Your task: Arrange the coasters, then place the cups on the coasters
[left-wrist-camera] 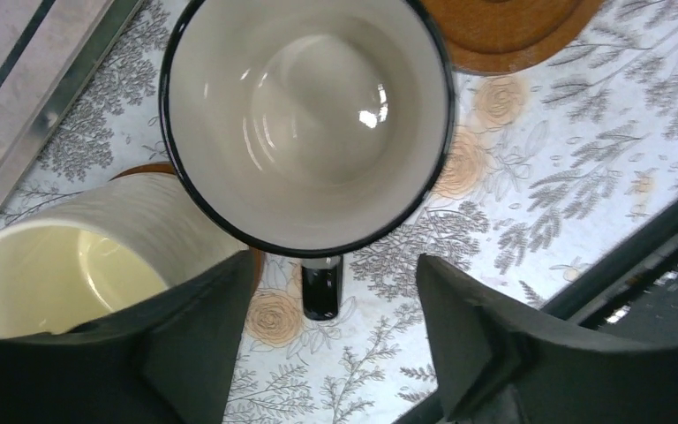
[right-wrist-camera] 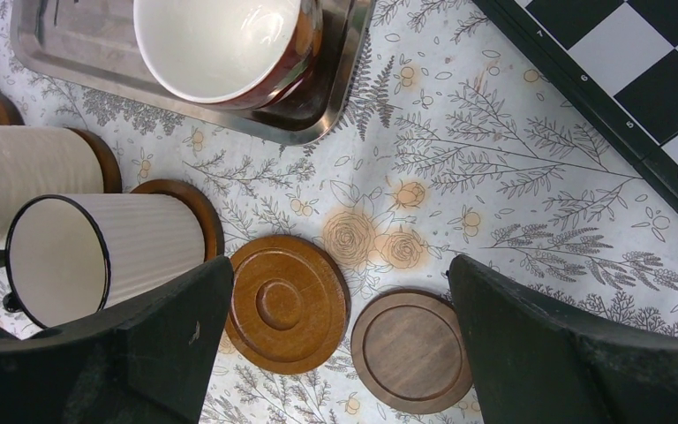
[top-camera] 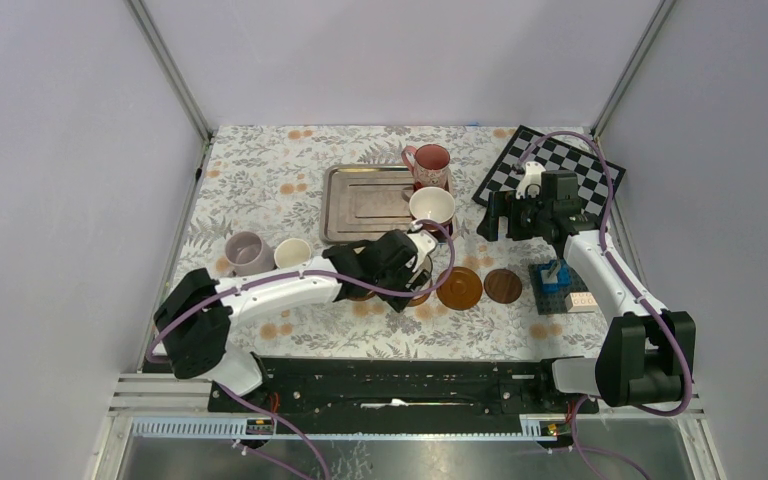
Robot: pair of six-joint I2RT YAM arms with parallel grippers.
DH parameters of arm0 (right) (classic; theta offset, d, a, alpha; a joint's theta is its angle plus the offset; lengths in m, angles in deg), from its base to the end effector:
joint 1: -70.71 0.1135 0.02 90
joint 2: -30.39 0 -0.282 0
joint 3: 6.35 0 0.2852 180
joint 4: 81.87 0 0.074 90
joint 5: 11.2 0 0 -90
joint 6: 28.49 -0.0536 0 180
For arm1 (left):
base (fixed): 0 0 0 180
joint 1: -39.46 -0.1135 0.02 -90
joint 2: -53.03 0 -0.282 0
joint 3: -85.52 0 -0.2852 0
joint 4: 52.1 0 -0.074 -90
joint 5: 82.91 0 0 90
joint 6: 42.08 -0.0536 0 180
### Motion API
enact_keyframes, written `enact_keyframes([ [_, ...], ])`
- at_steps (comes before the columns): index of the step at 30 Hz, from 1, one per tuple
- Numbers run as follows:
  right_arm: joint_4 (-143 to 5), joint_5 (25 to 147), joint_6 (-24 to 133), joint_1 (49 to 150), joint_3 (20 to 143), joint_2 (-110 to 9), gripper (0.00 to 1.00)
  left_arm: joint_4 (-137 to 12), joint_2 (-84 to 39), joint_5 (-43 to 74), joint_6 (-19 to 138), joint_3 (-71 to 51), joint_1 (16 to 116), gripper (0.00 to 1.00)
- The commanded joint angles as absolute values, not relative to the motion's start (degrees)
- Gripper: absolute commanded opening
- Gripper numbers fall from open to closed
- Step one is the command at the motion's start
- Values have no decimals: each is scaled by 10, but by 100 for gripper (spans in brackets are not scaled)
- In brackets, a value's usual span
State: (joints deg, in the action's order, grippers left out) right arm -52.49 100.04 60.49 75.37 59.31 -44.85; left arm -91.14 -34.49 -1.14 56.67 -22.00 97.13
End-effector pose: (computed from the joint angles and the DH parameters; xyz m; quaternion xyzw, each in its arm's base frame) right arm 0.3231 0.0458 0.2608 -0.1075 0.8840 0.1871 0.4147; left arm 0.1978 -0.2982 0.2183 0.3727 0.8728 -0.1113 0.2947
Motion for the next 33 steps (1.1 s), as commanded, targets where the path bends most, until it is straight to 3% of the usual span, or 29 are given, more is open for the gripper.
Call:
enact_keyframes([
  [1, -538, 1032, 633, 750, 600, -438, 98, -934, -296, 43, 526, -167, 971, 83],
  [2, -536, 1035, 635, 750, 601, -439, 98, -947, -292, 81, 504, -155, 968, 94],
  [3, -534, 1039, 637, 750, 602, -439, 98, -960, -287, 108, 488, -141, 958, 98],
  [6, -523, 1051, 646, 750, 609, -443, 98, -1004, -285, 269, 427, -84, 894, 99],
  [12, -514, 1089, 664, 750, 613, -454, 98, -1096, -377, 437, 297, 103, 734, 99],
  [20, -509, 1117, 682, 750, 610, -452, 98, -1173, -580, 475, 101, 367, 616, 99],
  [28, -512, 1116, 683, 750, 607, -446, 98, -1158, -738, 455, -81, 495, 610, 97],
  [33, -514, 1115, 686, 750, 604, -450, 98, -1084, -788, 446, -117, 500, 611, 95],
])
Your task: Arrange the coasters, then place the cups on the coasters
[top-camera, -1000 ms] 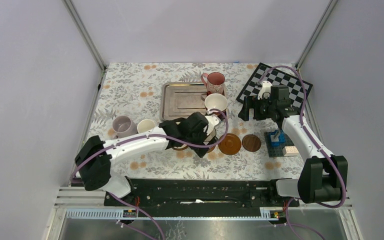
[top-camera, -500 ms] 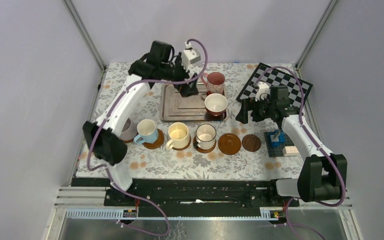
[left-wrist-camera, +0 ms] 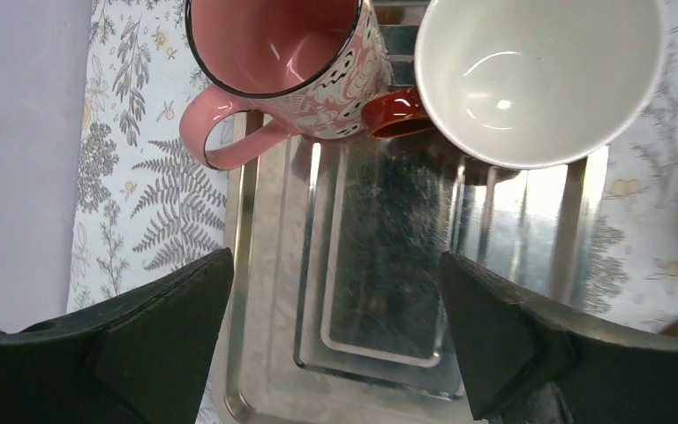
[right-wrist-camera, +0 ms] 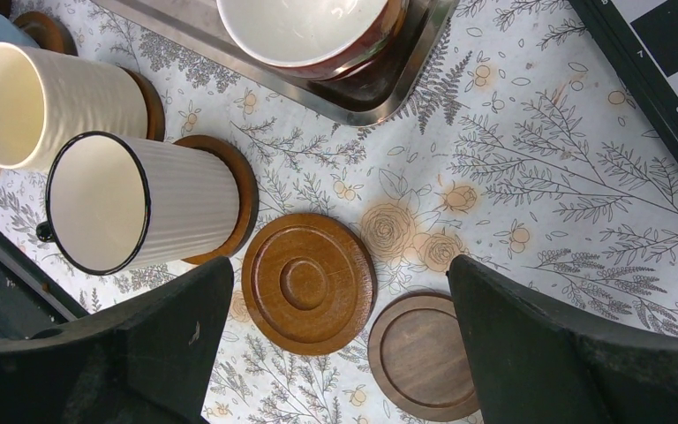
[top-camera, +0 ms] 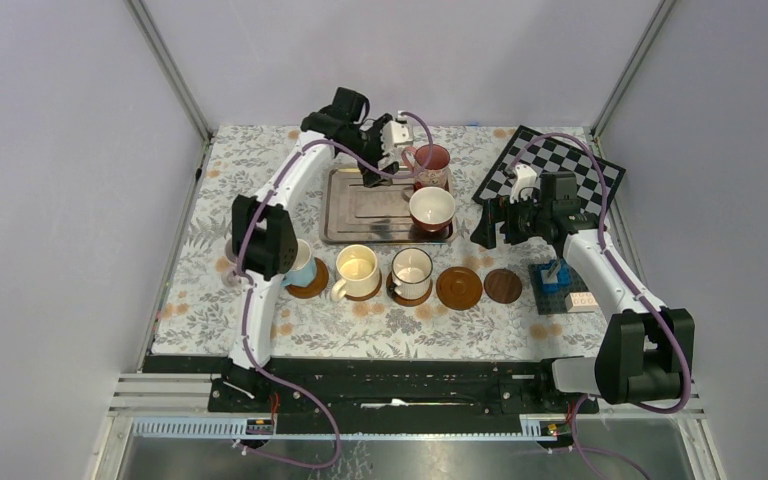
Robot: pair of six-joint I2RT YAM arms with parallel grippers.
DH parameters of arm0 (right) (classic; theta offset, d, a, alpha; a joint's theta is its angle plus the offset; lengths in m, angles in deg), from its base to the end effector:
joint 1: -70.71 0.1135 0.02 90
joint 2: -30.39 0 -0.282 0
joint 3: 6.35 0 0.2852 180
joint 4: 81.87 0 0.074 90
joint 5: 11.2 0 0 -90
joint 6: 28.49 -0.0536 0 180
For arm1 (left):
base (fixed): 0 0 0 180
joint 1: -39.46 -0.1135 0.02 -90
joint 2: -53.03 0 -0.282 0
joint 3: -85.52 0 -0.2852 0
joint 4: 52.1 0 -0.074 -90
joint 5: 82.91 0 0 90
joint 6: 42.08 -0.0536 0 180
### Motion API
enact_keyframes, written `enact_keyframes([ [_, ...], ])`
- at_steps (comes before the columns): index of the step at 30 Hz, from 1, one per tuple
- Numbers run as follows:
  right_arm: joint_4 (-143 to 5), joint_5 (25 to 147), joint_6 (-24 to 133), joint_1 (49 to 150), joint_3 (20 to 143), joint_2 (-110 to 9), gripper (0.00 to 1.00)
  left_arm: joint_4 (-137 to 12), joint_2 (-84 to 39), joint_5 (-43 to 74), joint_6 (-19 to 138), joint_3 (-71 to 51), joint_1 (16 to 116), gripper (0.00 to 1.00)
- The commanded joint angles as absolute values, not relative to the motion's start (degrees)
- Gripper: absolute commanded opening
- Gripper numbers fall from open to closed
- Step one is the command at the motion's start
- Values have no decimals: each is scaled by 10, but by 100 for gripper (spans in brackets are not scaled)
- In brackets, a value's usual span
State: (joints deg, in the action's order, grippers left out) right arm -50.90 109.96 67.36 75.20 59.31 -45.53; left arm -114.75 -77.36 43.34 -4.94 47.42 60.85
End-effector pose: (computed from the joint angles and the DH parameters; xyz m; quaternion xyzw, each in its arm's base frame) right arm 0.3190 0.0529 0.2572 -0.1895 0.8638 0.2399 0.4006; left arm 0.5059 -0.2322 0.2939 0.6235 0.6521 -0.1966 0.3839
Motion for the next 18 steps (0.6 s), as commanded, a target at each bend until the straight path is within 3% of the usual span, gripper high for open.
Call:
enact_keyframes([
  [1, -515, 1115, 687, 750, 602, -451, 98, -1061, -793, 442, -116, 495, 611, 95],
  [9, -515, 1118, 688, 750, 598, -456, 98, -912, -827, 434, -109, 457, 611, 95],
  [18, -520, 1108, 693, 750, 591, -456, 98, -895, -888, 417, -140, 505, 627, 95],
])
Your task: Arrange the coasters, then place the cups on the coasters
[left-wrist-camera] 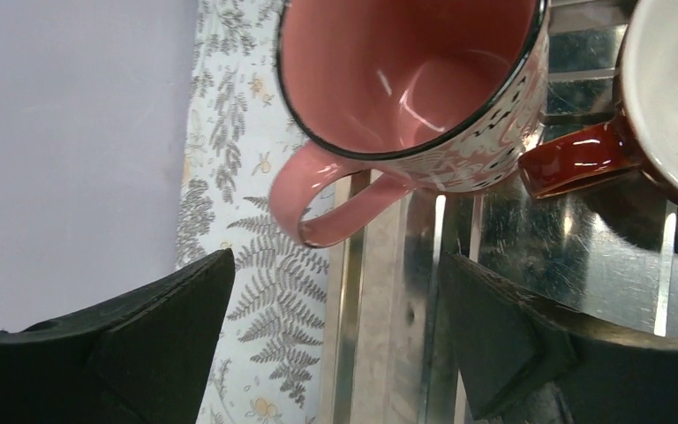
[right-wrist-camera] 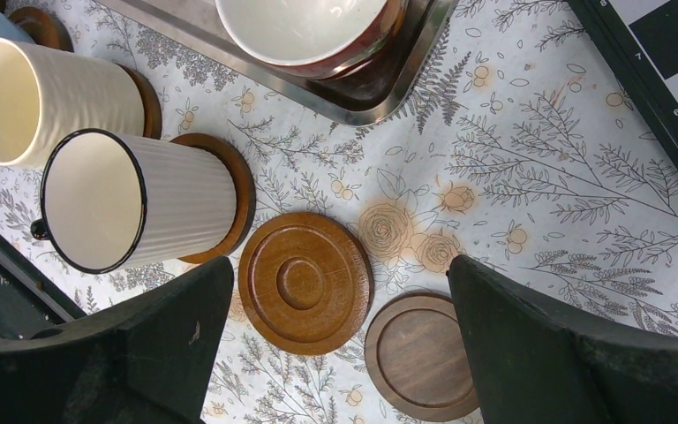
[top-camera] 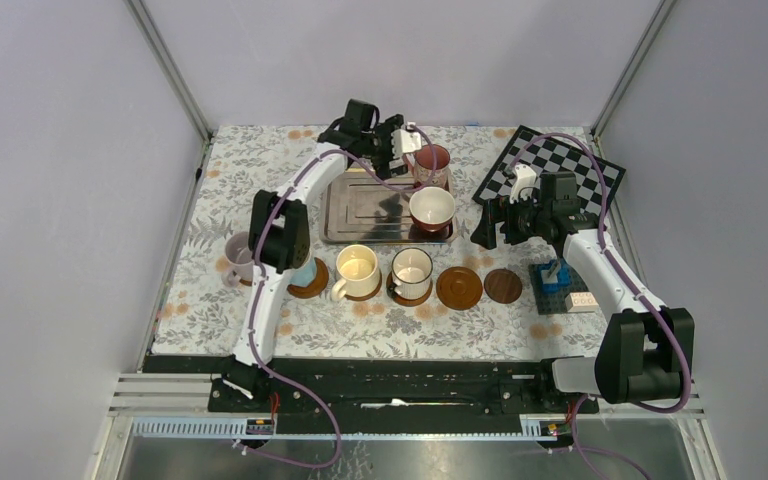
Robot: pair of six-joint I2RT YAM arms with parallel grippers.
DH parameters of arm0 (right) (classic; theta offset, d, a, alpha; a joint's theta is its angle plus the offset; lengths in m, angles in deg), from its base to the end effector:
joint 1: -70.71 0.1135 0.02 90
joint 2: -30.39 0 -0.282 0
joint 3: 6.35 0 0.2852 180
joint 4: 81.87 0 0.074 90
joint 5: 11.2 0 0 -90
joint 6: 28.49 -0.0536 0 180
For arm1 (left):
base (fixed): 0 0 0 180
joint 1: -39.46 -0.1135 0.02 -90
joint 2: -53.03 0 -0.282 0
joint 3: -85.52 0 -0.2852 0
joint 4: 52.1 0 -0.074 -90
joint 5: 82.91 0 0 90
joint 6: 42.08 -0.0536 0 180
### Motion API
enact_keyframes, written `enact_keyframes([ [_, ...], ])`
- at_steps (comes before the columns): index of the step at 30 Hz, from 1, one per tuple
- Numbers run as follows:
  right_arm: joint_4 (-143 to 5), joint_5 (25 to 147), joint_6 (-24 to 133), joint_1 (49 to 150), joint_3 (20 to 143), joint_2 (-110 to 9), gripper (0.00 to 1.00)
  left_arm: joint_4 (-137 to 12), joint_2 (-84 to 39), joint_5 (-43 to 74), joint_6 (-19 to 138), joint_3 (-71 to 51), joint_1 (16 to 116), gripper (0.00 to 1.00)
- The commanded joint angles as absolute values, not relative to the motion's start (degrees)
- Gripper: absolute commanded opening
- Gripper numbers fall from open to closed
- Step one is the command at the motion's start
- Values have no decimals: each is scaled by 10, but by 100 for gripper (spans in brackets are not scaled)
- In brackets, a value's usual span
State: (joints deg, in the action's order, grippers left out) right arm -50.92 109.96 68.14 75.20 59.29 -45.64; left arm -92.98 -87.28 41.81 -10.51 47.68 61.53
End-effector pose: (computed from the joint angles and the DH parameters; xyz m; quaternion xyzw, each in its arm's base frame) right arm 0.3193 0.0529 0.2565 -0.1952 0.8629 0.2373 0.4014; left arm 0.5573 -0.2589 0.2285 0.6547 0.5746 -0.1278 0.4742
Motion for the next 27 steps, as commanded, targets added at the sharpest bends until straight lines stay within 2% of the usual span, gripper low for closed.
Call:
enact_keyframes([
  [1, -520, 1109, 694, 750, 591, -455, 98, -895, -892, 415, -145, 507, 628, 94],
  [4, -520, 1105, 697, 750, 588, -455, 98, -891, -905, 414, -147, 519, 632, 92],
  [16, -521, 1104, 699, 750, 586, -462, 98, -876, -914, 426, -160, 513, 638, 92],
  [19, -523, 1102, 700, 750, 587, -464, 98, -882, -901, 433, -169, 495, 638, 85],
  [23, -522, 1104, 699, 750, 589, -466, 98, -892, -881, 444, -169, 478, 638, 70],
  [27, -523, 1105, 699, 750, 589, -466, 98, -893, -856, 454, -165, 452, 638, 62],
])
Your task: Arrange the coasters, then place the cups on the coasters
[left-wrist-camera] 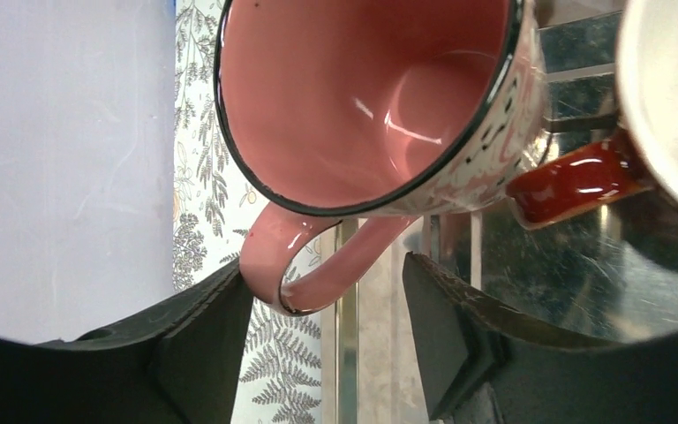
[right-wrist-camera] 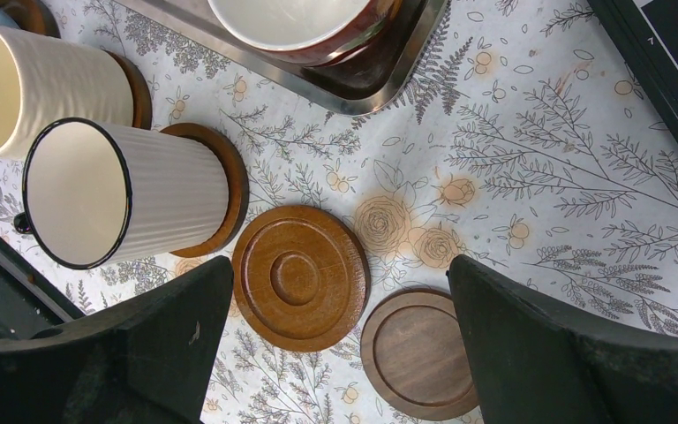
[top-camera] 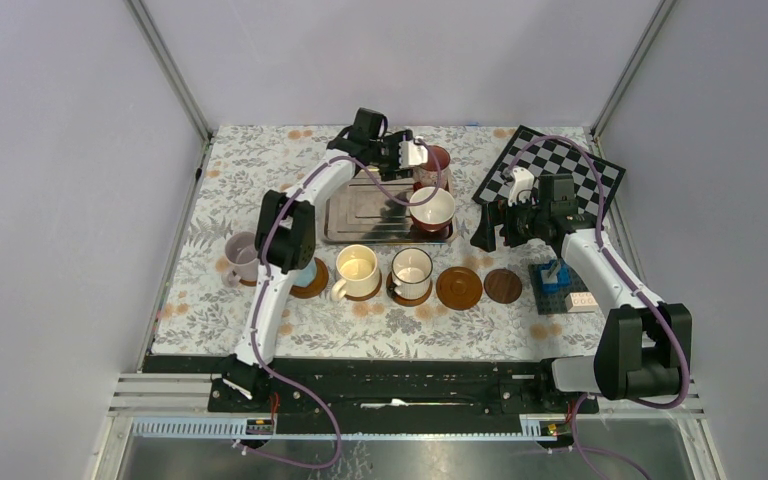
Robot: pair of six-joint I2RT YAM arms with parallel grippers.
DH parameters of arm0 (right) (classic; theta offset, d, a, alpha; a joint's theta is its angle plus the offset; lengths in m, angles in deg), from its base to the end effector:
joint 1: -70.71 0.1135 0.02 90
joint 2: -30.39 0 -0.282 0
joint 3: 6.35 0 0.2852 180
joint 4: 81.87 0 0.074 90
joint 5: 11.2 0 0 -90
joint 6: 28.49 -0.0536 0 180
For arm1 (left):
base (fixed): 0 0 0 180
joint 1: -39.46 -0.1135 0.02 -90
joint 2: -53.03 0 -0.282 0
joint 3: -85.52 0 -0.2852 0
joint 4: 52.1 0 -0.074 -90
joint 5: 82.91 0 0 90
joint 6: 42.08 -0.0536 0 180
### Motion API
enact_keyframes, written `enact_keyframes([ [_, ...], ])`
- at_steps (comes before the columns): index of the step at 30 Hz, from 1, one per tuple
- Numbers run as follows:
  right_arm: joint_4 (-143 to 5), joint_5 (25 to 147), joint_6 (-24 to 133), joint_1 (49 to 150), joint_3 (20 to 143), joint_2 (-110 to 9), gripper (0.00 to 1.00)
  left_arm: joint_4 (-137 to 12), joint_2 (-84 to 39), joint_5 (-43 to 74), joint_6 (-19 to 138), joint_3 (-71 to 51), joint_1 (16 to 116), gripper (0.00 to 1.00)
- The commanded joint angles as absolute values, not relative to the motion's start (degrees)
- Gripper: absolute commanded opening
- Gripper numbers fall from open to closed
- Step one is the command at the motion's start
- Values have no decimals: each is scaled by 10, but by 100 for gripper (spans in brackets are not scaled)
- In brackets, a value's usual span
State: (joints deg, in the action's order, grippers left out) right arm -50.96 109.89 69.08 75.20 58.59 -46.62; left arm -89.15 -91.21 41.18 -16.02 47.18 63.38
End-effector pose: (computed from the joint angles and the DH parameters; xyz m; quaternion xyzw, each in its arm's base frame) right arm 0.3201 0.0529 0.2469 -0.1991 0.8673 0.2353 0.3908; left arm 0.5591 -0.2808 0.1899 0.6901 0.5366 -0.1100 0.4731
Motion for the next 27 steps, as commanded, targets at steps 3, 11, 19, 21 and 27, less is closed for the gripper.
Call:
enact_keyframes([
  [3, -523, 1106, 698, 750, 589, -466, 98, -899, -840, 457, -164, 436, 638, 59],
  [11, -523, 1109, 697, 750, 589, -466, 98, -935, -804, 474, -167, 398, 642, 47],
  [19, -524, 1108, 696, 750, 589, -466, 98, -946, -824, 460, -144, 423, 649, 36],
  [21, -524, 1107, 697, 750, 589, -467, 98, -946, -837, 456, -135, 435, 650, 39],
  [27, -524, 1106, 699, 750, 589, -469, 98, -929, -855, 443, -127, 447, 659, 52],
])
